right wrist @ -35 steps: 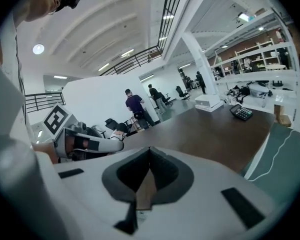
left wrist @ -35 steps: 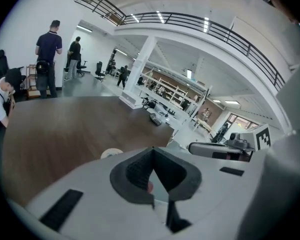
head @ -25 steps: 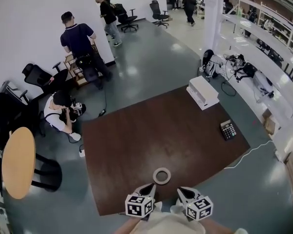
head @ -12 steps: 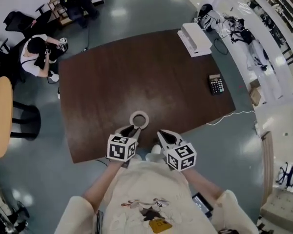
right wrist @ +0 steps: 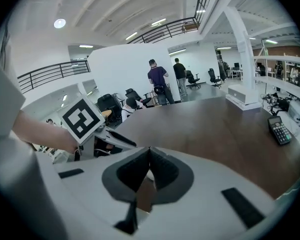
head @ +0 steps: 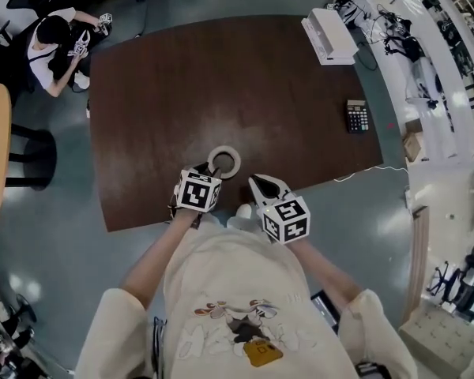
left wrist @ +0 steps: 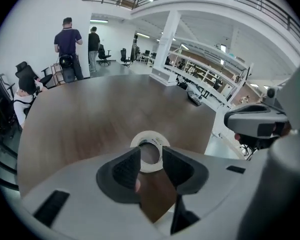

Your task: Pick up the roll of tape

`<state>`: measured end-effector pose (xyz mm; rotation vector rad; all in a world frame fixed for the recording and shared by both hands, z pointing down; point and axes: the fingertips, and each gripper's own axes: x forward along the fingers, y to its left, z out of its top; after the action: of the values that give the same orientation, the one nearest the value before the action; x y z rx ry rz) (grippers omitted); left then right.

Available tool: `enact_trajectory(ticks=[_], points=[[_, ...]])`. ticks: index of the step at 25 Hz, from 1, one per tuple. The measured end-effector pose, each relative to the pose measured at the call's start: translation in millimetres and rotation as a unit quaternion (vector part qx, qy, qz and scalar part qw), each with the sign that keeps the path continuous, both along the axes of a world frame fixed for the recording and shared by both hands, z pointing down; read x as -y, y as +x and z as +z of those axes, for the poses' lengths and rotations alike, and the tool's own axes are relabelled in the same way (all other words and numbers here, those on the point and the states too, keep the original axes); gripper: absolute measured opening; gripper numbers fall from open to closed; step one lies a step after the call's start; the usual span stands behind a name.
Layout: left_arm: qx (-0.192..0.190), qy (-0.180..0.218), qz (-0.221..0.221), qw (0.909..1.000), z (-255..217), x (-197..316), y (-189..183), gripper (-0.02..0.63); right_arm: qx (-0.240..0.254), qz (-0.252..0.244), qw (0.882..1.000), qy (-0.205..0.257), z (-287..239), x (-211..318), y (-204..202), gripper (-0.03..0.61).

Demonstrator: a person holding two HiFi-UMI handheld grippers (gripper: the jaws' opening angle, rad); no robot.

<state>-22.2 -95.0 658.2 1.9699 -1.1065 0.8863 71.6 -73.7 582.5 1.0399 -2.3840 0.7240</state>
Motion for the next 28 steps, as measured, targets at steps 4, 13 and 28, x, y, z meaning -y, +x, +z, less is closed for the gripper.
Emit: enact_trajectory(ticks=[4,13,28], points=[[0.020,-0.015,0.000,0.9997,25.8,4.7,-0.3,0.126,-0.021,-0.021,1.000,0.001,17.7,4.0,-7.4,0.006],[0.038,-0.030,-0.014,0.9987,50.6,23.9,-3.4,0.126,-0.063,-0.031,0.997,-0.024,55.4,20.3,-17.8,0.009],[0.065,-0.066,0.025,0.9954,84.9,41.9,-7.8,0.133,-0.088,-0.044,0.994,-0.054,73.4,41.2,-26.7,0.104]])
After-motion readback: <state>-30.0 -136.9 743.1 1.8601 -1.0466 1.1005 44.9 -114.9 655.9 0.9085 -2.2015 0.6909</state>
